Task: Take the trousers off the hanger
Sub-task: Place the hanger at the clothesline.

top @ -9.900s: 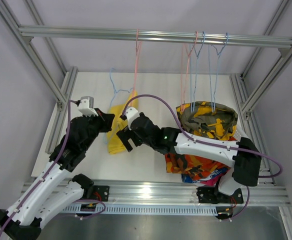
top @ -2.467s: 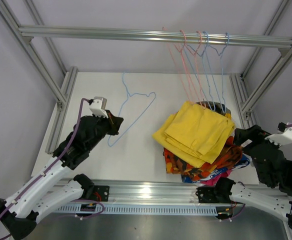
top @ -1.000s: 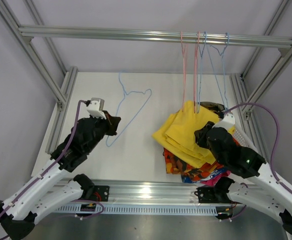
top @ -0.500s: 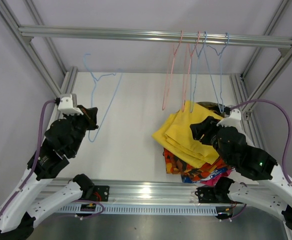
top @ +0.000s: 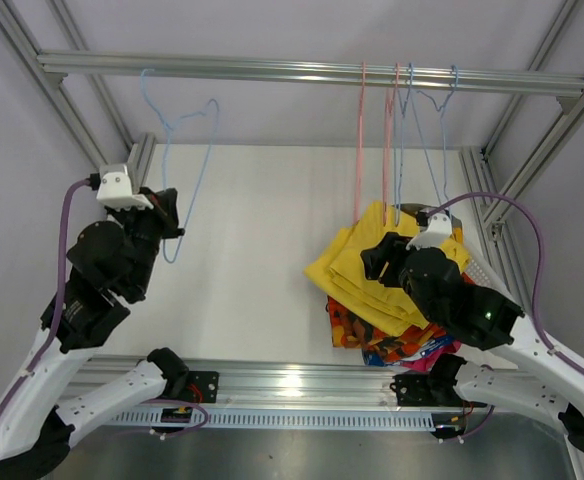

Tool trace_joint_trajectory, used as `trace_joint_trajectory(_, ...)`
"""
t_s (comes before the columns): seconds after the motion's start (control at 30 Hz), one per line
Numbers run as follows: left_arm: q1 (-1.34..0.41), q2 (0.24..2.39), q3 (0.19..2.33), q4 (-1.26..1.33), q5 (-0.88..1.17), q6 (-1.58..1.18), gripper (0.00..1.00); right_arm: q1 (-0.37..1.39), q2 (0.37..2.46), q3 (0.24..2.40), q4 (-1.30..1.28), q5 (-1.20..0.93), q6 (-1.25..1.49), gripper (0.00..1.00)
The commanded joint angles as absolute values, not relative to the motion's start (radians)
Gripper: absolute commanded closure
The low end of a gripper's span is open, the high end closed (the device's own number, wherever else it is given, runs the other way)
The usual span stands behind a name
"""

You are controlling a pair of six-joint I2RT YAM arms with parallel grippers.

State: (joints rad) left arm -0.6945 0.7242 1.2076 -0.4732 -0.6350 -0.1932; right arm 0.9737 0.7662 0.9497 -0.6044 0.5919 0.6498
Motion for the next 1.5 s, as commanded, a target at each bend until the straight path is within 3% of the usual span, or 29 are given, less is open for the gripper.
trace_joint_trajectory(0.0,-0.701,0.799,1.284,-0.396,-0.655,-0.123,0.99,0.979,0.784,0.957,-0.535,0.585,0.612,0.37)
trace_joint_trajectory(0.77,-0.712,1.396,1.675,-0.367,-0.592,-0.19,0.99,0.916,0.738,0.905,-0.514,0.496,0.529,0.32)
trace_joint_trajectory(1.47,-0.834,1.463,1.577,-0.368,-0.666,-0.239,1.0,0.83,0.675,0.842,-0.506,0.414,0.523,0.3)
